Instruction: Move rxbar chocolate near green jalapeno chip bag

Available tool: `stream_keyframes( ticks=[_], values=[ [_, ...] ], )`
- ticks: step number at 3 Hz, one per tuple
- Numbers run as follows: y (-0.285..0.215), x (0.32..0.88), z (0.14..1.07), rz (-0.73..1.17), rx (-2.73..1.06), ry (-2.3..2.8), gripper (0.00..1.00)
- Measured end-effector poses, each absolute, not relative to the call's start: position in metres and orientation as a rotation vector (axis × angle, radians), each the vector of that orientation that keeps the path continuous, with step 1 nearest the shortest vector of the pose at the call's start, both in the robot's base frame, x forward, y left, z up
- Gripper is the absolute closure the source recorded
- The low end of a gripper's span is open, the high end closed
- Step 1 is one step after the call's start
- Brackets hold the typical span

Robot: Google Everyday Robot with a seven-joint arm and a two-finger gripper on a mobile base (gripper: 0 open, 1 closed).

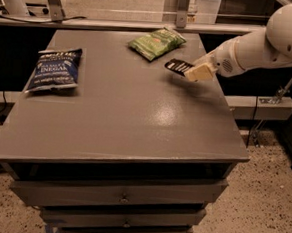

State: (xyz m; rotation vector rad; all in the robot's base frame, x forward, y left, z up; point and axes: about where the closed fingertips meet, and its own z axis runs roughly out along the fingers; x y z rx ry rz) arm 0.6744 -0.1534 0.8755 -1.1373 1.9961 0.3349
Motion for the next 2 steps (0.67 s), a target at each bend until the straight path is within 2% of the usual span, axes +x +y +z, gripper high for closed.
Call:
stream_keyframes(
  ticks=[2],
  values=[
    [-0.173,0.742,0.869,0.291,-1.096,1.989,1.00]
  ],
)
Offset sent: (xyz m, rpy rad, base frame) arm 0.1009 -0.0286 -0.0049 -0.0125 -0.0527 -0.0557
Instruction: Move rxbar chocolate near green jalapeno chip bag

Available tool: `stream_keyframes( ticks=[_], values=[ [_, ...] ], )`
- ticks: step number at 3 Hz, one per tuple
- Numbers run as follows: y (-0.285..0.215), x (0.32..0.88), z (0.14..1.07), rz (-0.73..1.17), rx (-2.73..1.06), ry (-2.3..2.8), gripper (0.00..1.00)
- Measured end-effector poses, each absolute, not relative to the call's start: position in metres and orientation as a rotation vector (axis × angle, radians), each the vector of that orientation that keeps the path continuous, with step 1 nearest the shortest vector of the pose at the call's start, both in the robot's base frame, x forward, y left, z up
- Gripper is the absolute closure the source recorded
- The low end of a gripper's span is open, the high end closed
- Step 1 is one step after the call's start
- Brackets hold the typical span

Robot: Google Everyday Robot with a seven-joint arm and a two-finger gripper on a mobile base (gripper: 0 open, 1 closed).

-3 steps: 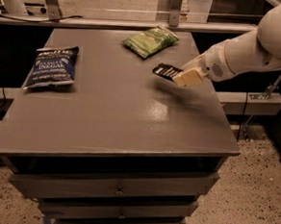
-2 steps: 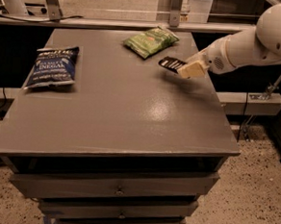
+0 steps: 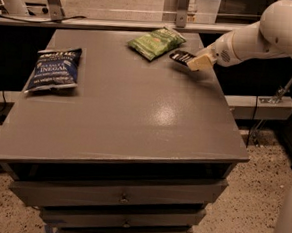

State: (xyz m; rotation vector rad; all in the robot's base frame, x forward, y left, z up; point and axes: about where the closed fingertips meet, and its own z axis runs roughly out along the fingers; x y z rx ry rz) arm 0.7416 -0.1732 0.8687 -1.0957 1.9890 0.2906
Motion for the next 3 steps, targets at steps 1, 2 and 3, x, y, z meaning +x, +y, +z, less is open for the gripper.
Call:
stream_keyframes(
  ticks=[1,2,3],
  values=[
    [-0.168,0.758,0.864,0.288,-1.109,1.989,1.00],
    [-0.158,0.770,0.857,0.296,-1.134,1.989,1.00],
    [-0.146,0.780,0.855,0.304,-1.165,1.977,1.00]
  ],
)
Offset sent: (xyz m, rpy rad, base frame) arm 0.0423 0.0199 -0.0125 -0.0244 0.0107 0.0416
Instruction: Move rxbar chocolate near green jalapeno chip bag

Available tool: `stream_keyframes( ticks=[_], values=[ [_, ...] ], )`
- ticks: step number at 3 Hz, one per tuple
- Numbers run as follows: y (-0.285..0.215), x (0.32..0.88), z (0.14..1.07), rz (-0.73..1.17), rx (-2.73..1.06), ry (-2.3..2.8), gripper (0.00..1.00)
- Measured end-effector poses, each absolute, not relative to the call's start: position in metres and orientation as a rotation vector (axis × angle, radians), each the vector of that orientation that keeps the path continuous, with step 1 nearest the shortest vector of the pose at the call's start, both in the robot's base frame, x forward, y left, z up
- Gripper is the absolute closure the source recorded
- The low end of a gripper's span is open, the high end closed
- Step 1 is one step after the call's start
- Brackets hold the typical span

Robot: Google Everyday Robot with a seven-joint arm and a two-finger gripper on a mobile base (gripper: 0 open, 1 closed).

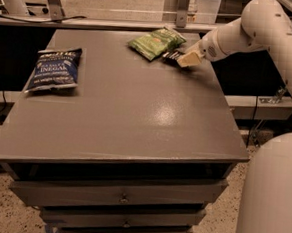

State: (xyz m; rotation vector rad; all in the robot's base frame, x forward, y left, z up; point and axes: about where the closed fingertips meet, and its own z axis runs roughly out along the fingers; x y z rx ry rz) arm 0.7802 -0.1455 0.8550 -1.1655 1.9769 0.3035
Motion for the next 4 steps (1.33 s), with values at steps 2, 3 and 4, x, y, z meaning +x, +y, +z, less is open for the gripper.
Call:
stream_keyframes(
  ticks=[2,3,4],
  values=[
    [-0.1361,0.7895,0.8489,0.300,-1.182,1.992,0.60],
    [-0.1342,0.7886,0.8506,0.304,-1.181,1.991,0.36],
    [-0.1296,0.7849,0.8500,0.324,-1.181,1.992,0.13]
  ],
)
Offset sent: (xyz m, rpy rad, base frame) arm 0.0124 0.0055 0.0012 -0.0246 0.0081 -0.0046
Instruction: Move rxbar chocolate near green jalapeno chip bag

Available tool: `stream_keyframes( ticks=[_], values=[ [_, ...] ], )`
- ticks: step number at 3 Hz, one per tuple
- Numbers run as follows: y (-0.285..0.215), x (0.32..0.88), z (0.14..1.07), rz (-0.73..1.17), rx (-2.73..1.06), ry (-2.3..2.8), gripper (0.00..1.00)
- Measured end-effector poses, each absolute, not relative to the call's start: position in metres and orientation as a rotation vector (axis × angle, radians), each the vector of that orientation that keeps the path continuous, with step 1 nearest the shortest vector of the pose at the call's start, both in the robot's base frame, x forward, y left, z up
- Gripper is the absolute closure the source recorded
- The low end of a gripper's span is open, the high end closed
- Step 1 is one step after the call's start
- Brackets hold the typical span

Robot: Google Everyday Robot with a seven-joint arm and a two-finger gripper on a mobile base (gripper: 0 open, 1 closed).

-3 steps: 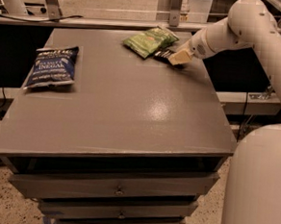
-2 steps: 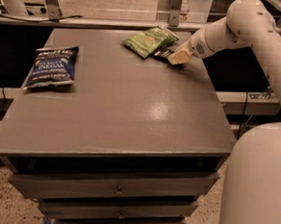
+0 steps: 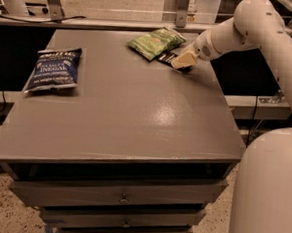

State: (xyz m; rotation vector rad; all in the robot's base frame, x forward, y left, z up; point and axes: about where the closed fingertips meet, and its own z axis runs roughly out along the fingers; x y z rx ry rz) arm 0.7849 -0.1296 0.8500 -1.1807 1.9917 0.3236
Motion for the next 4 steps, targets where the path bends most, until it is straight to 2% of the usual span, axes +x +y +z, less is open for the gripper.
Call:
stream_keyframes(
  ticks=[1,2,4],
  values=[
    [-0.125,0.781,0.853,0.342,-1.184,1.984,0.00],
    [-0.128,0.767,0.862,0.366,-1.174,1.963,0.00],
    [-0.175,0.689,0.903,0.478,-1.168,1.847,0.00]
  ],
)
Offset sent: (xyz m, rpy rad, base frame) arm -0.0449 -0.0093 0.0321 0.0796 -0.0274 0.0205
